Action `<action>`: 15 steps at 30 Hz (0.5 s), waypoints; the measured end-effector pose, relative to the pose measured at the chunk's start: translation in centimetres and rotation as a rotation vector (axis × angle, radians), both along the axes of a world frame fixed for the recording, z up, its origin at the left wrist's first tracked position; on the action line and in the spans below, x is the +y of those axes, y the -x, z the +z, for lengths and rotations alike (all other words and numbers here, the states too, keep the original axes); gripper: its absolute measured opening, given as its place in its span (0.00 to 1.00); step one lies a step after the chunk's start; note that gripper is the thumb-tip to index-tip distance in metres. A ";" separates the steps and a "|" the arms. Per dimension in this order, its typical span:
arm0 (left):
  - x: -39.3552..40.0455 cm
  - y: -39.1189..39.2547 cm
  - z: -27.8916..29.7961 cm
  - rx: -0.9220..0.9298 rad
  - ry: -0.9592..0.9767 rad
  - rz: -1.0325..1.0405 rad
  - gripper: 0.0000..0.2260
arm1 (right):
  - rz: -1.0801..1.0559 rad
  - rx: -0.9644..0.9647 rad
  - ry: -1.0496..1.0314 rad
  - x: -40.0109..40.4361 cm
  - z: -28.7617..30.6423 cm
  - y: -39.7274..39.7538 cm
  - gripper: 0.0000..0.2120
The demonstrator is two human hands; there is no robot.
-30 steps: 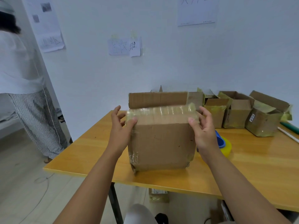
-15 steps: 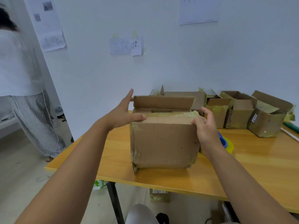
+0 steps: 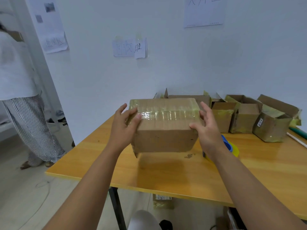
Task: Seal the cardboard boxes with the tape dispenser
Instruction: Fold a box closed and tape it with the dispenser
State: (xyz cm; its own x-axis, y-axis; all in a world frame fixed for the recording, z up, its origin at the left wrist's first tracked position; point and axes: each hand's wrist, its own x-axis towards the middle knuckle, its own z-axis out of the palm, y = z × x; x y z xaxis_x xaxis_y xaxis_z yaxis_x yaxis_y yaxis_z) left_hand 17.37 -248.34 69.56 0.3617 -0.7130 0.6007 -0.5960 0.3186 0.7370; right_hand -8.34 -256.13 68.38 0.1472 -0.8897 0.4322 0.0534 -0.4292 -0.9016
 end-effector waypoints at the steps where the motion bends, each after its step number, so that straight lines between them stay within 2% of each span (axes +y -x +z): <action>1: 0.0 0.0 -0.3 -0.006 0.023 -0.004 0.13 | 0.007 0.018 0.002 0.0 -0.2 -0.1 0.36; 5: -0.1 -0.3 -2.3 -0.023 0.100 0.002 0.13 | 0.030 0.079 0.002 0.1 -1.7 -0.6 0.38; 9: 0.3 -0.6 -5.9 -0.161 0.122 0.060 0.14 | 0.063 0.097 -0.070 0.2 -4.2 -0.9 0.37; 15: 1.2 -0.5 -11.3 -0.256 0.062 0.132 0.13 | -0.104 0.007 -0.187 1.3 -7.9 -2.7 0.12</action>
